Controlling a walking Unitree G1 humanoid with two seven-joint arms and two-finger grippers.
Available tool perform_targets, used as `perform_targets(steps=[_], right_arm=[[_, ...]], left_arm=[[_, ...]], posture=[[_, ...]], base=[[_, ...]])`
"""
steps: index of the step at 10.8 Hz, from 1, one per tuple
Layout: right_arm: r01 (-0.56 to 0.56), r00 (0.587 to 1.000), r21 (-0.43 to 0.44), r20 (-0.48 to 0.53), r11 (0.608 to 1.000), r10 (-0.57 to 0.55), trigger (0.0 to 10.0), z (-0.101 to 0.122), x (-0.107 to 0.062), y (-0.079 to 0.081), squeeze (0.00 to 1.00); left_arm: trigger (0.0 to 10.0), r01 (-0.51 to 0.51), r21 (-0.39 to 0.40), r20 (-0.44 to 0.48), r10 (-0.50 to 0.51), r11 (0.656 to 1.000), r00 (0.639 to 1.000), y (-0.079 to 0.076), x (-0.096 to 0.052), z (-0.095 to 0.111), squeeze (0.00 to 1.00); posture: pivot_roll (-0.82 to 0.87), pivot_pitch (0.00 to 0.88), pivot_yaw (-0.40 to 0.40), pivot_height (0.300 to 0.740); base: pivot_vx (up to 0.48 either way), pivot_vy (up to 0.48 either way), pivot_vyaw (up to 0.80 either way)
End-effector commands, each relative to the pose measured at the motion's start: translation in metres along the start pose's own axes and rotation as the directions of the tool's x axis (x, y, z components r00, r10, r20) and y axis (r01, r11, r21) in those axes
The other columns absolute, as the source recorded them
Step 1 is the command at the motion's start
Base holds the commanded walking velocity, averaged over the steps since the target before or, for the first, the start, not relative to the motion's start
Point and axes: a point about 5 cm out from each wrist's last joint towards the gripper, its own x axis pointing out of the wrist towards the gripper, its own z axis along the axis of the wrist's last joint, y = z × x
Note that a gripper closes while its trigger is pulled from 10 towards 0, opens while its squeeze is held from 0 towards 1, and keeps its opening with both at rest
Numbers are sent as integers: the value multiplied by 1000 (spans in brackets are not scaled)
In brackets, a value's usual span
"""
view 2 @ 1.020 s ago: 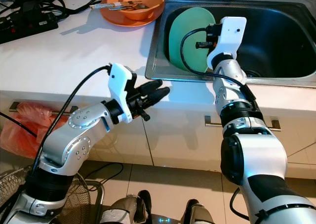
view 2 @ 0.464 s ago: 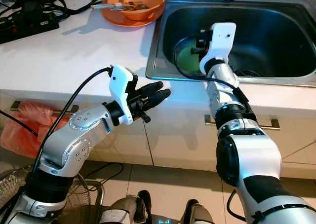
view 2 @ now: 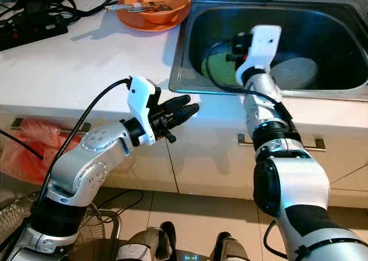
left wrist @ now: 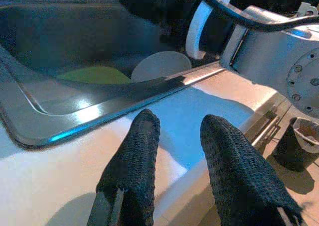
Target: Kitchen organization
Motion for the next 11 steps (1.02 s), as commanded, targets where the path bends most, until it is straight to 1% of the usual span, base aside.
perform_targets(steps=[1, 2, 3, 4, 5, 6, 7, 8, 9, 10, 11], right_arm=[[10, 998, 20, 68, 1000, -12, 10000, 10, 0, -4, 0], [13, 993, 52, 120, 999, -20, 10000, 17, 0, -4, 0], [-1, 982, 69, 190, 998, -12, 10000, 25, -5, -2, 0], [-21, 970, 67, 242, 998, 4, 10000, 29, -16, 1, 0], [-31, 966, 61, 257, 998, 15, 10000, 28, -28, 5, 0], [-31, 965, 59, 261, 998, 15, 10000, 23, -40, 7, 0], [-19, 969, 67, 247, 998, 2, 10000, 17, -47, 7, 0], [11, 976, 79, 216, 997, -27, 10000, 4, -56, 6, 0], [39, 985, 86, 166, 996, -53, 10000, -11, -70, 7, 0], [47, 988, 83, 146, 995, -59, 10000, -14, -76, 7, 0], [57, 990, 68, 123, 996, -65, 10000, -16, -85, 5, 0]], left_arm=[[10000, -26, 17, 7, 26, 1000, 1000, 3, -2, 1, 0], [10000, -49, 22, 18, 49, 999, 999, 6, 0, 2, 0], [10000, -107, 37, 55, 105, 994, 993, 11, 1, 6, 0], [10000, -192, 49, 109, 186, 980, 977, 21, 1, 13, 0], [10000, -236, 57, 144, 226, 970, 963, 26, 1, 17, 0], [10000, -281, 56, 185, 267, 958, 946, 28, 0, 19, 0], [10000, -311, 51, 201, 295, 949, 934, 32, 0, 21, 0], [10000, -348, 54, 216, 330, 936, 919, 36, 0, 23, 0], [10000, -404, 53, 234, 381, 913, 894, 40, -1, 22, 0], [10000, -429, 55, 241, 405, 901, 882, 42, -2, 20, 0], [10000, -497, 47, 233, 475, 866, 849, 50, -7, 12, 0]], posture=[[140, 206, 43, 740], [138, 206, 44, 740], [134, 207, 45, 740], [121, 207, 50, 740], [112, 204, 51, 740], [100, 199, 54, 740], [91, 191, 59, 740], [83, 181, 64, 740], [78, 166, 68, 740], [72, 157, 69, 740], [69, 146, 70, 740]], base=[[0, 0, 0], [0, 0, 0], [0, 0, 0], [0, 0, 0], [0, 0, 0], [0, 0, 0], [0, 0, 0], [0, 0, 0], [0, 0, 0], [0, 0, 0], [0, 0, 0]])
